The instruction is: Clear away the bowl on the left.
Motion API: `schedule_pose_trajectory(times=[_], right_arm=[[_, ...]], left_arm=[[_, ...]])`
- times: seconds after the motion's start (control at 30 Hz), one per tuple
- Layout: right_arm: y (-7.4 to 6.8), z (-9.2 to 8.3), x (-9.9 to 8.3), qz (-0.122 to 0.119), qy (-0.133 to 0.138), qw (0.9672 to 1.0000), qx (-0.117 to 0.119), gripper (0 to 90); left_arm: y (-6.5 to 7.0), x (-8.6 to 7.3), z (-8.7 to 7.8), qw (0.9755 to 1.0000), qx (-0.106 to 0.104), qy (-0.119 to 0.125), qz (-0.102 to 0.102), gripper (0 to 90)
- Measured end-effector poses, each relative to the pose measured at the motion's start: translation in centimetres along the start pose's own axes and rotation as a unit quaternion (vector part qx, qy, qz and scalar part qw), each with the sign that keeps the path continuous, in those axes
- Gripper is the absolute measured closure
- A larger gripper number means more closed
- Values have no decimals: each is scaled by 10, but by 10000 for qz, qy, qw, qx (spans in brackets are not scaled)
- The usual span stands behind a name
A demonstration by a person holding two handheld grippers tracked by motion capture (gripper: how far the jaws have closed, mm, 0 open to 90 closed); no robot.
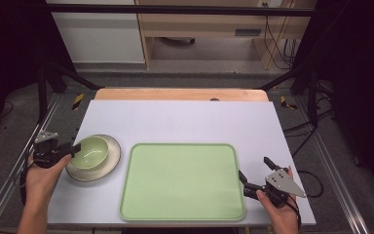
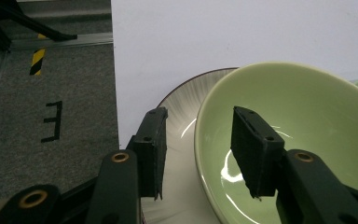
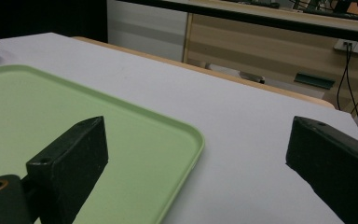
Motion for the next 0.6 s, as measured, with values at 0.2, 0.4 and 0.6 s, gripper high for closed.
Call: schedule_pose_trajectory(times=[0.2, 0.4, 0.6], right_arm=[[0, 0, -1, 4, -37, 10000, 31, 57], [-1, 1, -1, 5, -65, 10000, 51, 57], [-2, 2, -2, 27, -97, 9999, 77, 57]], left_arm=[[0, -3, 3, 10000, -16, -79, -35, 581], [1, -5, 6, 9998, -52, -177, -94, 629], [1, -6, 7, 9995, -73, -293, -132, 692]])
Point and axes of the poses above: each handheld gripper's, and its own axes: z roughly forward along the jaws, x roughly out of its top, y roughly to its right, the point moved 2 cm from there along z, roughly forward along the jaws, and after that the axes turned 6 degrees about z, right-handed, at the moved point
